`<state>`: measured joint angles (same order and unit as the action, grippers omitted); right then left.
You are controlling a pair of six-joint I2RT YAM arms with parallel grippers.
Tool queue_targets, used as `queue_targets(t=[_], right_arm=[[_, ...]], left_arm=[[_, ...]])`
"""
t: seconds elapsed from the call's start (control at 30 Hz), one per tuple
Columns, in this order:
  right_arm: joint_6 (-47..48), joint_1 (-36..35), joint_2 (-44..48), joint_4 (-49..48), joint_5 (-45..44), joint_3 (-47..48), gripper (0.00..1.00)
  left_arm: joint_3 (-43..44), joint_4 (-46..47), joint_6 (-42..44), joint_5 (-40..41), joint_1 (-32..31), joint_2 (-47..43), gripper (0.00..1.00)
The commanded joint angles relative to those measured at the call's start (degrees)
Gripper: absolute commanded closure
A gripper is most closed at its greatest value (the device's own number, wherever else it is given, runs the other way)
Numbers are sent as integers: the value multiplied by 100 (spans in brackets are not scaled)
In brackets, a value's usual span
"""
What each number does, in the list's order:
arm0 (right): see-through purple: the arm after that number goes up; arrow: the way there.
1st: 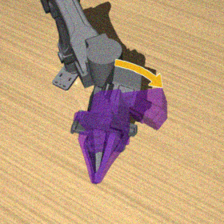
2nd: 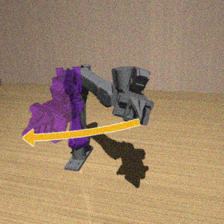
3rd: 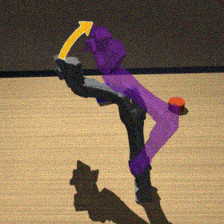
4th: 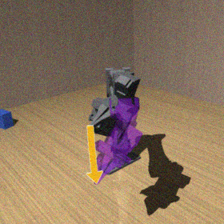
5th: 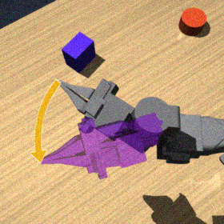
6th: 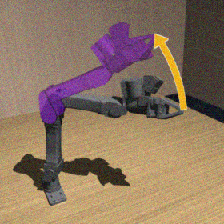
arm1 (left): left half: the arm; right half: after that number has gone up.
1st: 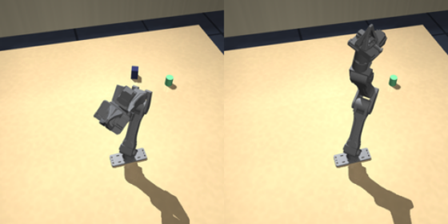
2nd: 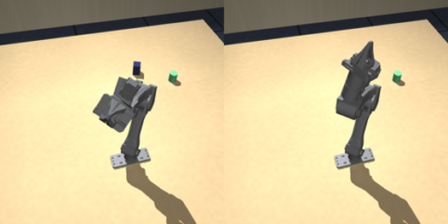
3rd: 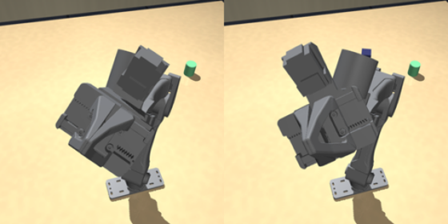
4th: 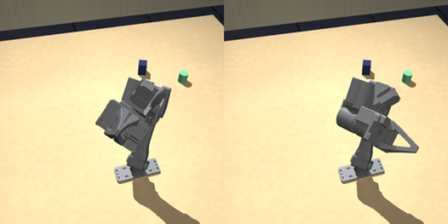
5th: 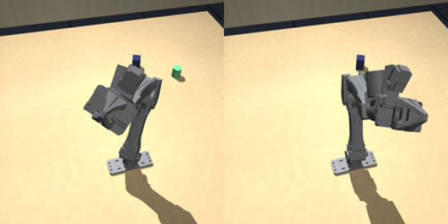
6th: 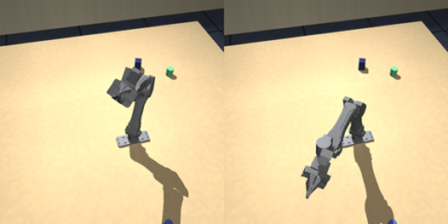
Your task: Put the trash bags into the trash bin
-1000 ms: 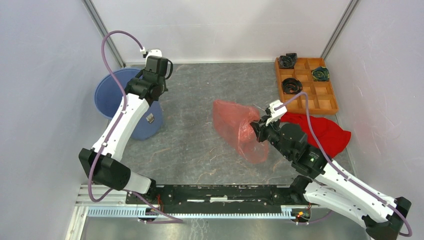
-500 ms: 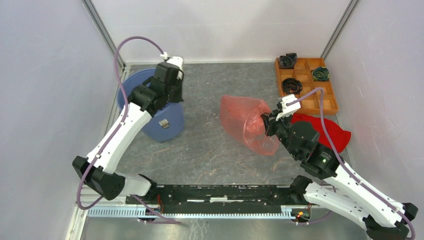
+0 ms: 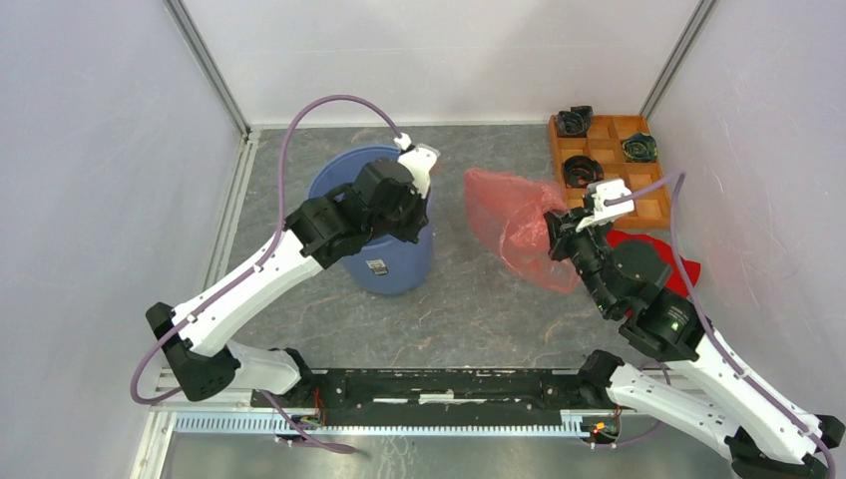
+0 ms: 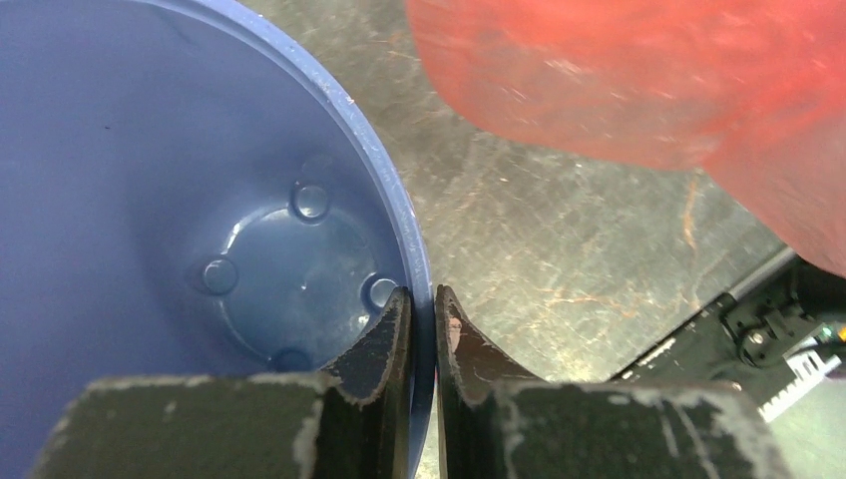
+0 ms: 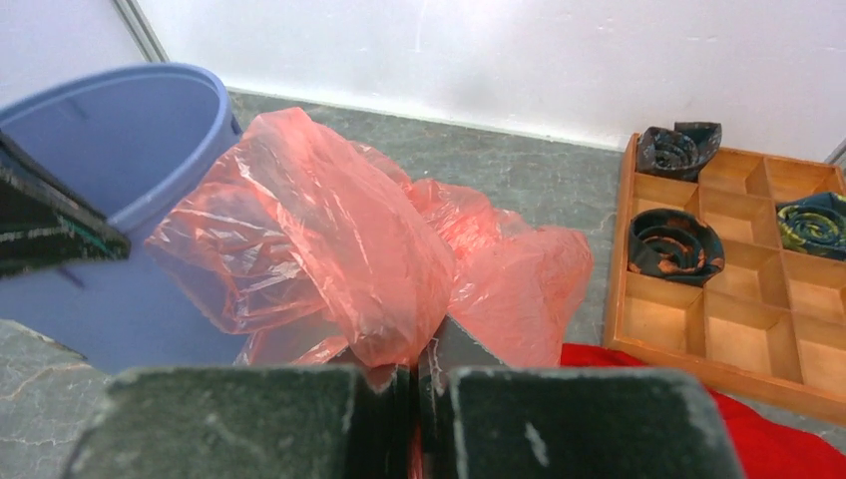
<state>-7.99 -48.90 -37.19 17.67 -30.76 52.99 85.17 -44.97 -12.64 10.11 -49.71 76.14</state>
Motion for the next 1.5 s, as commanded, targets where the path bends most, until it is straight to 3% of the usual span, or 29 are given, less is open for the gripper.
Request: queue_targets(t=[0.0,0.3,0.6,0.83,0.93,1.2,1.37,1.47], right_arm=[[236,-1,55,-237,-197,308,100],[753,-3,63,-106,-596,969,100],[1187,-7,-273,127,-261,2032,100],[1026,-6,-1154,834,1178,3603,100],[809,-7,-1413,855,2248,4058,100],[-633,-5,-2225,240,4548,4910,99],[-1526,-7,-2464,-215,5000,4802,99],[-1755,-10,-2511,-124,4629,4737,99]], left_arm=[[248,539,-348,-195,-547,15,98],[317,577,-369,-178,-1255,357,94],[630,860,-341,-552,-1501,465,39],[479,1351,-530,-1315,-1501,-336,11],[411,1606,-602,-1601,-1502,-765,7],[-178,2028,-498,-199,-1504,-2487,0],[-241,1810,-581,268,-1503,-2943,0],[-282,1688,-864,723,-1503,-2942,0]])
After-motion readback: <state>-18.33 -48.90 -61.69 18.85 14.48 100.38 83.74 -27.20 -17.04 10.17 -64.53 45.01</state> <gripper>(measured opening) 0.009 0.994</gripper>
